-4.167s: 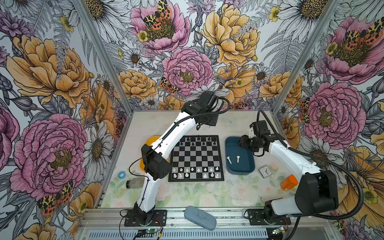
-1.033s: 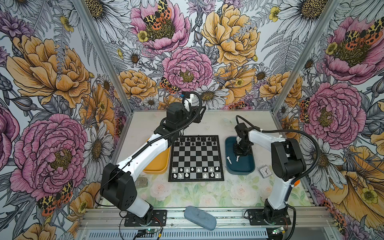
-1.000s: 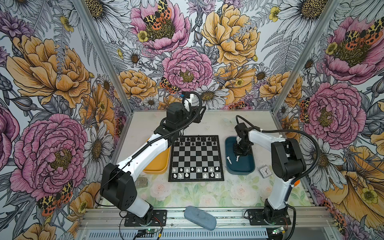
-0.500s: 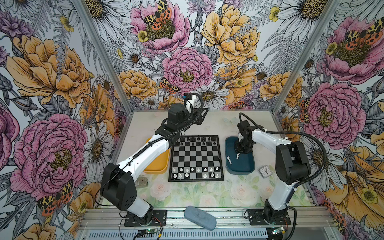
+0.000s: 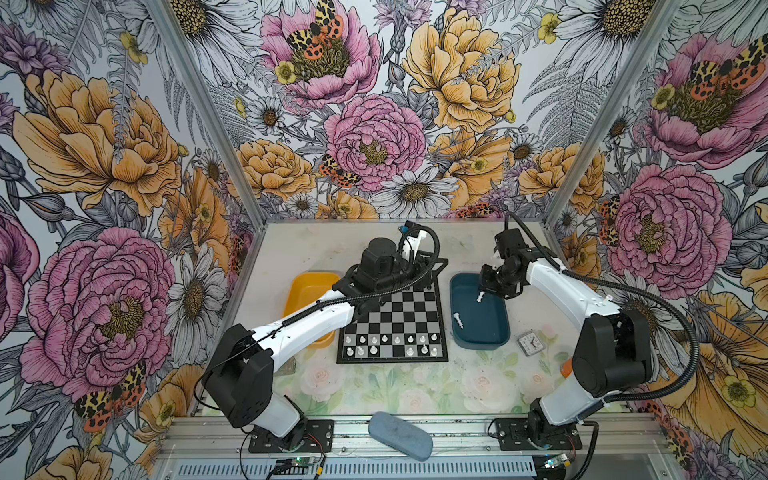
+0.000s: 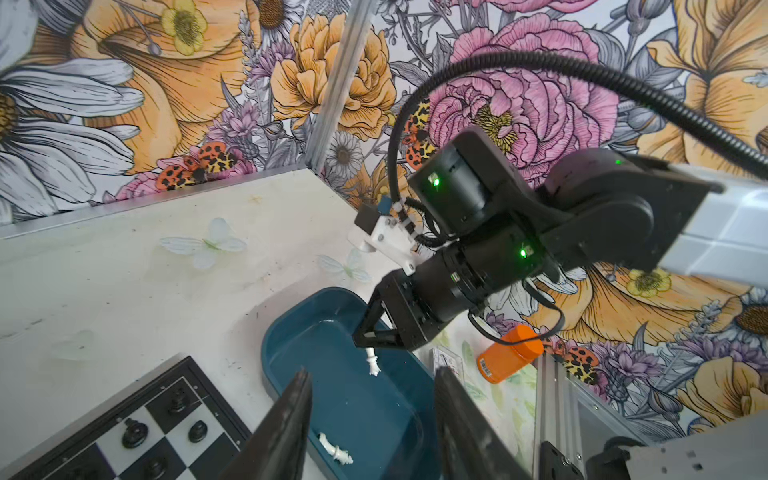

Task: Set up the chess pieces on the board
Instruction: 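Raise the held pawn with the right gripper toward the left gripper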

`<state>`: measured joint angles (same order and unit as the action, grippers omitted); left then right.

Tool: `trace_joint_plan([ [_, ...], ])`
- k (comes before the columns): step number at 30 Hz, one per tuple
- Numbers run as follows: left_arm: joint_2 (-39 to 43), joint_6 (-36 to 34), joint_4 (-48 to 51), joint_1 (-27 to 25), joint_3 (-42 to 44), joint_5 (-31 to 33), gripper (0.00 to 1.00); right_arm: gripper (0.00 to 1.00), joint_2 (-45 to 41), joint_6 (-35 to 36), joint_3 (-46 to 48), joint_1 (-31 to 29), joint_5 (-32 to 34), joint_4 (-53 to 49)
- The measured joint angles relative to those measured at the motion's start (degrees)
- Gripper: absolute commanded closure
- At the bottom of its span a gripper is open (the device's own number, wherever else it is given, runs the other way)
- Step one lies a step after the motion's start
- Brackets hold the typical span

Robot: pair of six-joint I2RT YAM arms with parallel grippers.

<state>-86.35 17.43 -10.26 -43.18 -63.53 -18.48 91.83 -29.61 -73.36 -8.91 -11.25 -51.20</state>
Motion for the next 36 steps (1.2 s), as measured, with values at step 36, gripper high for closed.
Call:
trace_joint_plan([
  [36, -10.99, -8.87, -44.3, -16.33, 15.17, 21.29, 0.56, 1.0, -21.73, -14.56, 6.88, 0.37, -7.3, 11.54],
])
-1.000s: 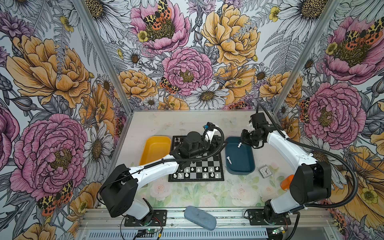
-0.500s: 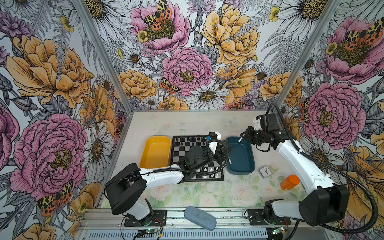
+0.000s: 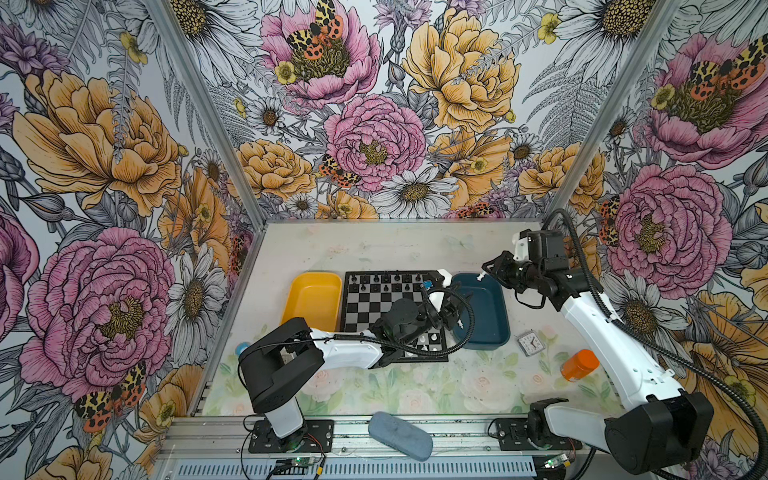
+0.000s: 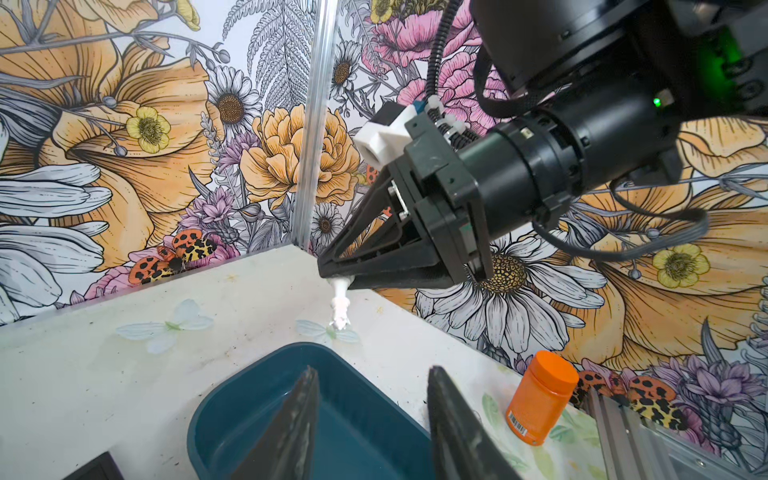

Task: Set up the chess pieces on the board
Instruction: 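Raise the held pawn with the right gripper toward the left gripper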

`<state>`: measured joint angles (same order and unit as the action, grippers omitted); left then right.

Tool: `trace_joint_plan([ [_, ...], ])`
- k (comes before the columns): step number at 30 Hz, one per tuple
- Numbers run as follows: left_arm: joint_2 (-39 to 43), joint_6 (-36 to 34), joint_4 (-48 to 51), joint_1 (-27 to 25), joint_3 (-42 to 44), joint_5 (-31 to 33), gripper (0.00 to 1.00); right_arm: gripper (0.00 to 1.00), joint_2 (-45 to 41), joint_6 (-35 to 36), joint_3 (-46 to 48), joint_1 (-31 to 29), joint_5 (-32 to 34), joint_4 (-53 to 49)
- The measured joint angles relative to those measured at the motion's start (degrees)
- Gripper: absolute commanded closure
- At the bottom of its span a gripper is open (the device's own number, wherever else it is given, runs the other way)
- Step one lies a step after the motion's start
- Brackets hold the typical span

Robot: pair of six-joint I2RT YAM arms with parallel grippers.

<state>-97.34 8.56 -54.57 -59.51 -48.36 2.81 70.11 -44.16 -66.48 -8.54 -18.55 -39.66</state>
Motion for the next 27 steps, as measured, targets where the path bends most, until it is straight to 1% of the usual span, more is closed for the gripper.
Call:
trace_joint_plan([
  [7, -3.45, -0.22, -2.64, -0.02, -1.68, -0.02, 0.56, 1.0, -1.9, -1.27, 0.66, -0.02, -0.5, 1.09],
  [19, -5.97, -1.16, -2.95, -0.33, -4.96, -0.7, 0.56, 1.0, -3.13, -2.64, 1.64, -0.83, -1.4, 2.86],
  [27, -9.22, -1.53, -3.26, -0.39, -6.99, -1.09, 0.57, 1.0, -3.69, -3.43, 2.58, -1.31, -1.97, 3.39],
])
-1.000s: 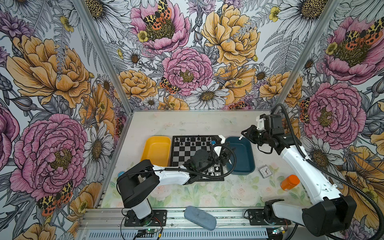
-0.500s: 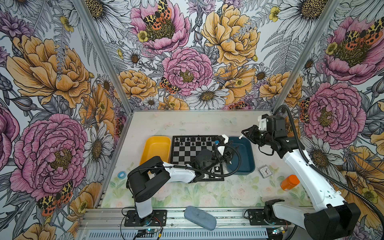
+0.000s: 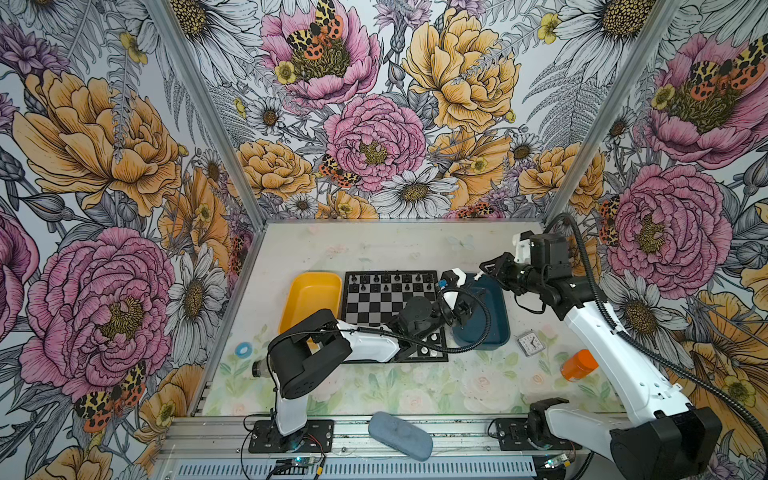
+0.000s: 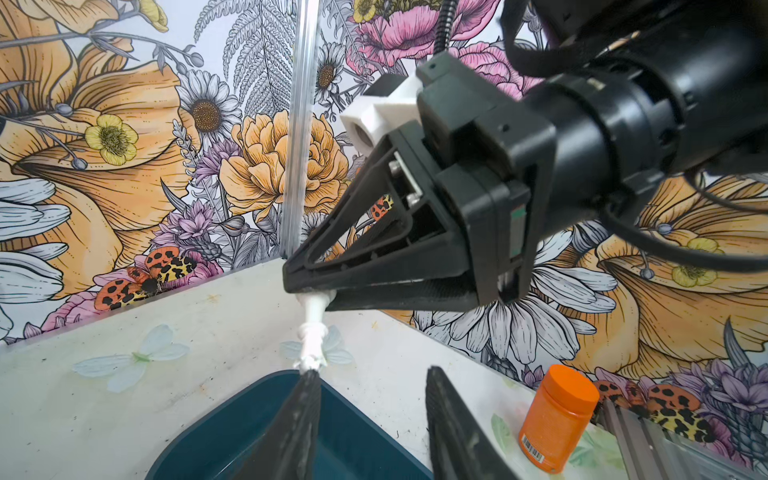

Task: Set up the chess pieces on the board
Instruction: 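Raise the held pawn with the right gripper toward the left gripper, then close the left gripper on the pawn and open the right gripper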

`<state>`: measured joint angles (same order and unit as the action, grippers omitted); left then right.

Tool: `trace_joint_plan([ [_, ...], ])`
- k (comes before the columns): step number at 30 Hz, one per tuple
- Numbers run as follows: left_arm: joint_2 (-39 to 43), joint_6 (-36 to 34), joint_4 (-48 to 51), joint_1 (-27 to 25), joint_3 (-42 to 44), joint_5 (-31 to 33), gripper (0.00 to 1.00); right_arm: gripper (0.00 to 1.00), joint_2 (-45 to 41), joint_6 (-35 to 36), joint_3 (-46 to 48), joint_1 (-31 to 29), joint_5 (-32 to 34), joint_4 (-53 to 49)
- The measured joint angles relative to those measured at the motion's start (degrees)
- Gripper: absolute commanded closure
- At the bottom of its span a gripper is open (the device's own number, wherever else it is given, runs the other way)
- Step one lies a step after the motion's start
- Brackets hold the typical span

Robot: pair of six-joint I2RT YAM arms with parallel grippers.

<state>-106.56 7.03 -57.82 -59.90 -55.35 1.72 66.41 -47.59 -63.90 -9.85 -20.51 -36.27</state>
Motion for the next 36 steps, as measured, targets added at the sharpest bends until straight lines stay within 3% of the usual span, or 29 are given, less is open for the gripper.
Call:
trace_joint_plan([
  [36, -0.48, -1.66, 0.13, -0.2, -0.87, 1.81, 0.58, 1.0, -3.65, -1.07, 1.95, -0.11, -1.03, 1.88],
])
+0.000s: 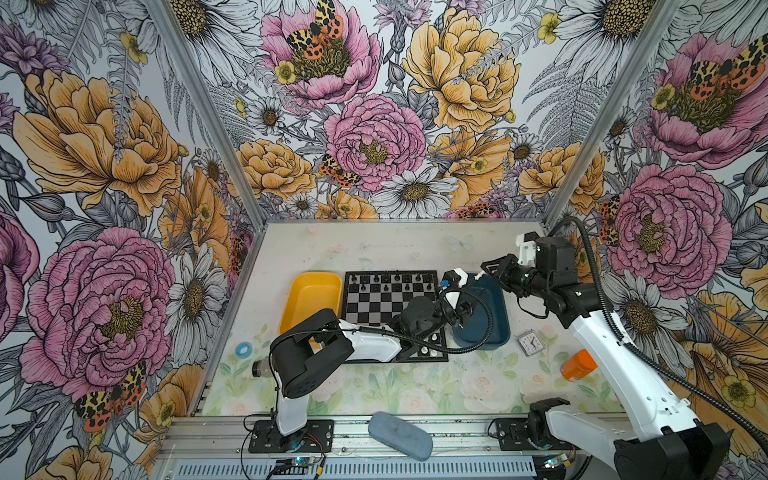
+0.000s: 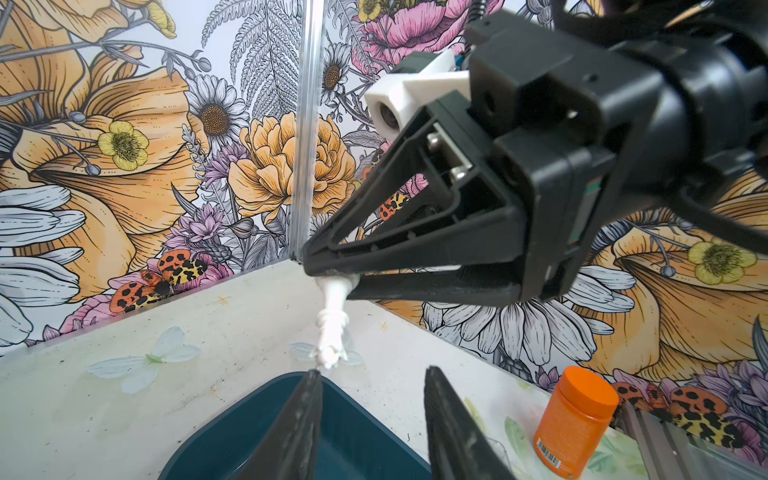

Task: Set up the chess pieces on the board
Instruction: 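Close the left gripper on the pawn and open the right gripper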

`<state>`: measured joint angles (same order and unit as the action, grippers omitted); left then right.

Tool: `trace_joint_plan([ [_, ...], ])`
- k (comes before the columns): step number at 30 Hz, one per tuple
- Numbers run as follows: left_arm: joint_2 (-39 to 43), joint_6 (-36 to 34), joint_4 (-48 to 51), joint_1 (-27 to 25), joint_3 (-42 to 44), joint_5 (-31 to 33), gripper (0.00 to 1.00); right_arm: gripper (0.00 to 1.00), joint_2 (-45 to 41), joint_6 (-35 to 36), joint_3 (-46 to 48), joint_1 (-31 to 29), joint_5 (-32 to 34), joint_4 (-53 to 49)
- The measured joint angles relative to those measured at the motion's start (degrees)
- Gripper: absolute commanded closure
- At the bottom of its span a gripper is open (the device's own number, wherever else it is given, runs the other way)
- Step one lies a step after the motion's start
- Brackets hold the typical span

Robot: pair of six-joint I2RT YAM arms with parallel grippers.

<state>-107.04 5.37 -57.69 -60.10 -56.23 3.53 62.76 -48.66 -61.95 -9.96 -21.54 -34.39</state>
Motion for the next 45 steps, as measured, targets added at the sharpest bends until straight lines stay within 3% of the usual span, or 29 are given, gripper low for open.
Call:
trace_joint_plan([
  [34, -1.9, 0.26, -2.8, 0.33, -0.52, 2.27, 0.6, 1.0, -2.32, -1.49, 3.17, -0.37, -0.83, 0.0],
  [45, -1.95, 0.63, -3.48, 0.33, -0.52, 2.21, 0.68, 1.0, -2.34, -1.51, 3.63, -0.37, -0.83, 0.02],
])
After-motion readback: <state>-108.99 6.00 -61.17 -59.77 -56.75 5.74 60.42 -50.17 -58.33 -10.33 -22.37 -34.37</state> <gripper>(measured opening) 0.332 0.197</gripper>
